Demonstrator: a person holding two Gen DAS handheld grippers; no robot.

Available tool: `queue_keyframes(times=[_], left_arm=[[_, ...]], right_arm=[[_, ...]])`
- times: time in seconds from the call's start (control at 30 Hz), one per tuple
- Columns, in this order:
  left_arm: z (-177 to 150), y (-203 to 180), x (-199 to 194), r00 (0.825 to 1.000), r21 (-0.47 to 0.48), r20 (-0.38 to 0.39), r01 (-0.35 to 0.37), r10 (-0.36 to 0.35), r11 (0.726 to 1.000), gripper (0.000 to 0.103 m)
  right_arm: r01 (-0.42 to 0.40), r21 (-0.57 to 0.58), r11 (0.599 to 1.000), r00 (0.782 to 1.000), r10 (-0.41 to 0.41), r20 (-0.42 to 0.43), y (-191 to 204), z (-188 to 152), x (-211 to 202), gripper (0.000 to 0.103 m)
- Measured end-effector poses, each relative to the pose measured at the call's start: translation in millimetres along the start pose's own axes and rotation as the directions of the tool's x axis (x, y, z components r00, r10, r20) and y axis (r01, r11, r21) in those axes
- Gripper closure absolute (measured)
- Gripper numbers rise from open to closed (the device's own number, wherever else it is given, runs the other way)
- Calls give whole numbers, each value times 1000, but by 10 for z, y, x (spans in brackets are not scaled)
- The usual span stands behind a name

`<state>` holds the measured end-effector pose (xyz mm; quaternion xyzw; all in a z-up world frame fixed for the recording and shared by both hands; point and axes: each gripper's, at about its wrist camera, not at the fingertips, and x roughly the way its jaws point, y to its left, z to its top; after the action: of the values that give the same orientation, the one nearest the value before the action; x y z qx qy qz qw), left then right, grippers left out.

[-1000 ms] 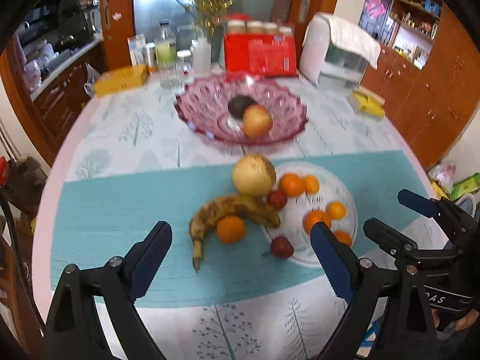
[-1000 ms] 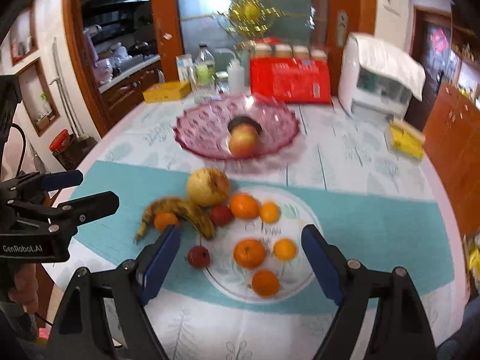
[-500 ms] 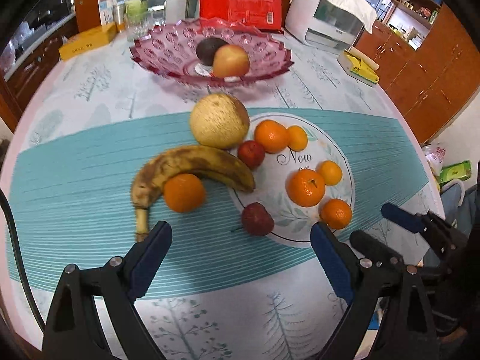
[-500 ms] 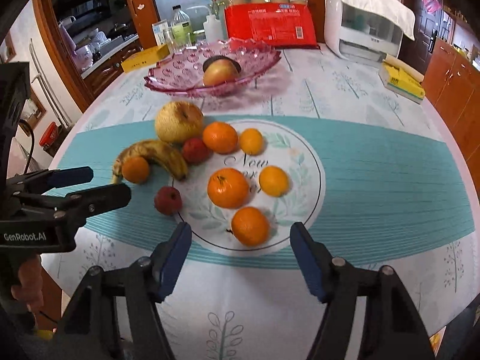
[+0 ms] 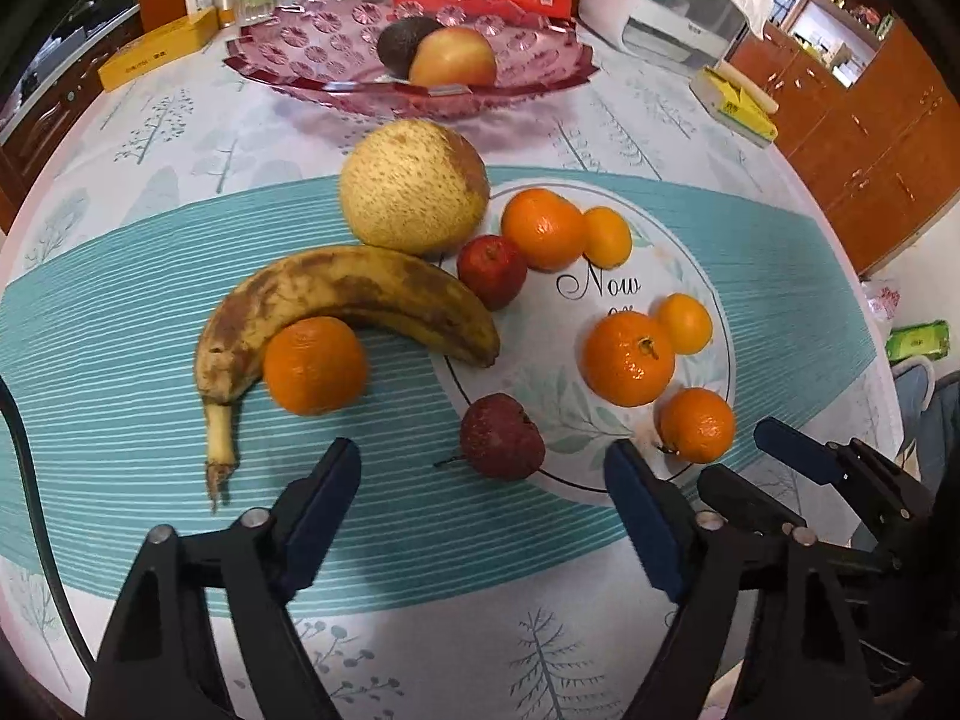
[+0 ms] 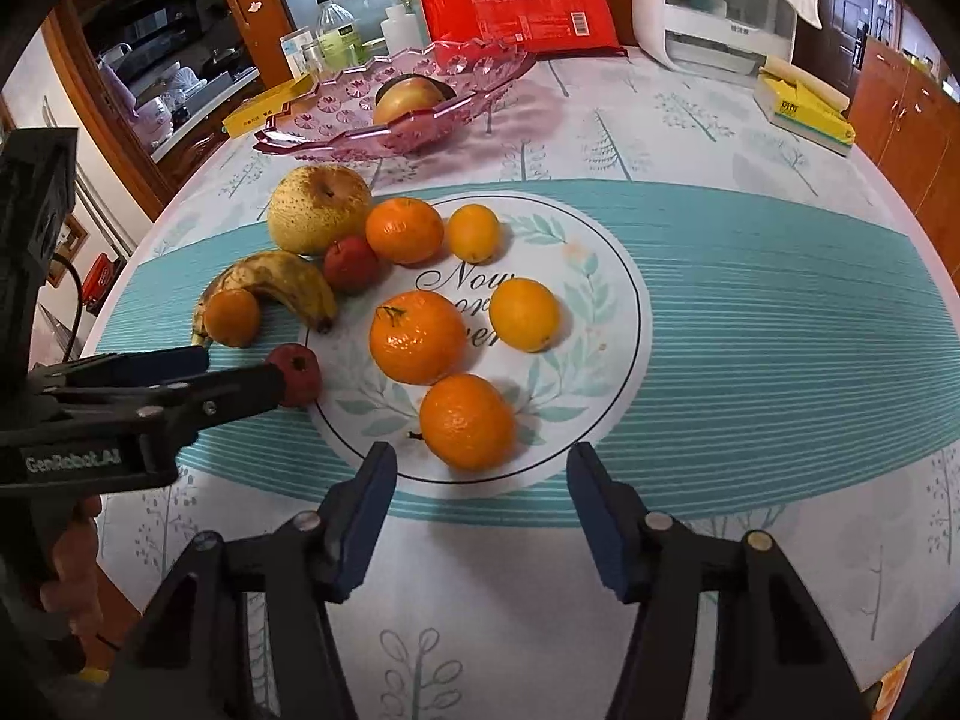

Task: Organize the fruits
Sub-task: 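Grasp the red plum with the left tool while the right tool grasps a tangerine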

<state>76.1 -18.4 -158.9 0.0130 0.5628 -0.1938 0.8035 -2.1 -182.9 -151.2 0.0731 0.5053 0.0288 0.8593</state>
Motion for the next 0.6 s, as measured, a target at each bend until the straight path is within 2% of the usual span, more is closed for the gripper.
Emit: queue_keyframes(times=[0.07, 0.23, 0.33, 0.53, 0.6], left_arm=[[12, -24, 52, 1000, 4, -7, 3, -3, 1000, 31], [38, -96, 166, 1000, 18, -11, -4, 4, 1000, 38], [51, -114, 221, 1000, 22, -20, -8, 9, 1000, 44], [84, -127, 320, 999, 10, -37, -19, 19, 1000, 60], [95, -123, 337, 999, 8, -37, -11, 11, 1000, 67]], right_arm=[[-11, 3, 1000, 1000, 11, -3, -12, 4, 29, 45], [-25, 3, 1000, 1000, 25, -11, -36, 22, 101, 46], [-31, -4, 1000, 999, 31, -11, -33, 45, 131, 47], [-44, -37, 998, 999, 43, -28, 18, 77, 242, 63], [-48, -48, 998, 998, 46, -32, 38, 81, 269, 64]])
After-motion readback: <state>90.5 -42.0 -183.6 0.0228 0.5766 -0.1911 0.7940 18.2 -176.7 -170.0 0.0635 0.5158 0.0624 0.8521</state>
